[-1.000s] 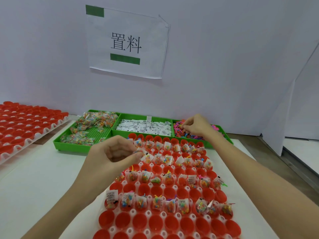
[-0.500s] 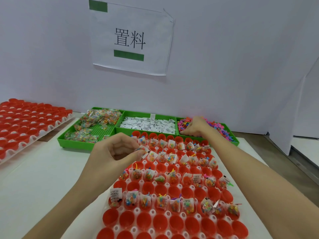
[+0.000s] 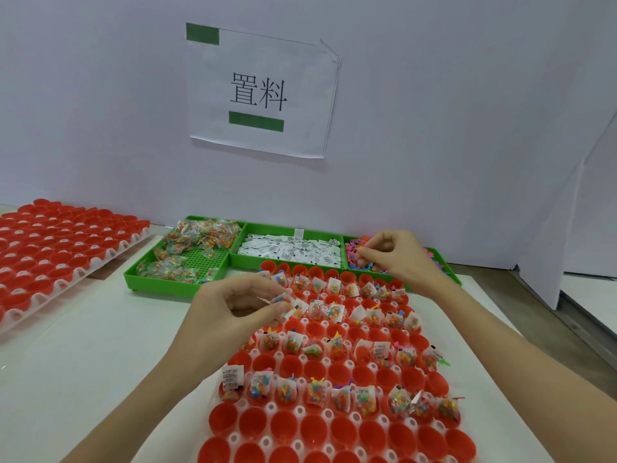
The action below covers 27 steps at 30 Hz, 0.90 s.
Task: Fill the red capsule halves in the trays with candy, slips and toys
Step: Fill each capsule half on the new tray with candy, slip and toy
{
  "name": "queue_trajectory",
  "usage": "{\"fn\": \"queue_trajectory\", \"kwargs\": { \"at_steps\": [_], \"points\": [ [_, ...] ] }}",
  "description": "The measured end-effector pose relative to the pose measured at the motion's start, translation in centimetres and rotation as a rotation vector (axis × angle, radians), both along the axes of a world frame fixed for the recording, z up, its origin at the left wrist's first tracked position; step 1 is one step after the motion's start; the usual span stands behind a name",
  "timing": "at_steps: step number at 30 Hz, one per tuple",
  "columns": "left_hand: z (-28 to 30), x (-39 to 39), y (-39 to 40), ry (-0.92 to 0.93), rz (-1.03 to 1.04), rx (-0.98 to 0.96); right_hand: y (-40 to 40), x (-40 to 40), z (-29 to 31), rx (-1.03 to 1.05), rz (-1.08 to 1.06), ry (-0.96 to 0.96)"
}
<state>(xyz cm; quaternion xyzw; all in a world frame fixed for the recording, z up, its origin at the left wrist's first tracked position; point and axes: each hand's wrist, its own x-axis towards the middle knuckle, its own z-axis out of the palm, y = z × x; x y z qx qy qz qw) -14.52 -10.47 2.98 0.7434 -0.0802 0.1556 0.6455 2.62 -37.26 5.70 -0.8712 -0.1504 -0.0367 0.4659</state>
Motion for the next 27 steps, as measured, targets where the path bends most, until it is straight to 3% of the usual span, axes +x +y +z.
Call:
{"fn": "queue_trajectory", "kwargs": {
  "at_steps": [2, 6, 11, 20, 27],
  "points": [
    [0.3, -0.1, 0.2, -0.003, -0.041, 0.028, 0.7, -3.2, 0.9, 0.099, 0.093, 0.018],
    [0.6, -0.4, 0.5, -0.039, -0.185, 0.126, 2.9, -10.3, 0.8, 0.043, 0.229, -0.075],
    [0.6, -0.6, 0.4, -0.077, -0.248, 0.183, 5.6, -15.9, -1.0, 0.006, 0.182, -0.179],
    [0.4, -0.6, 0.3, -0.108, -0.239, 0.168, 5.9, -17.5, -2.0, 0.072, -0.012, -0.283],
    [1.0, -0.8, 0.4, -0.153, -0.255, 0.209, 5.4, -17.8, -1.7, 0.058, 0.180, -0.218]
  ]
}}
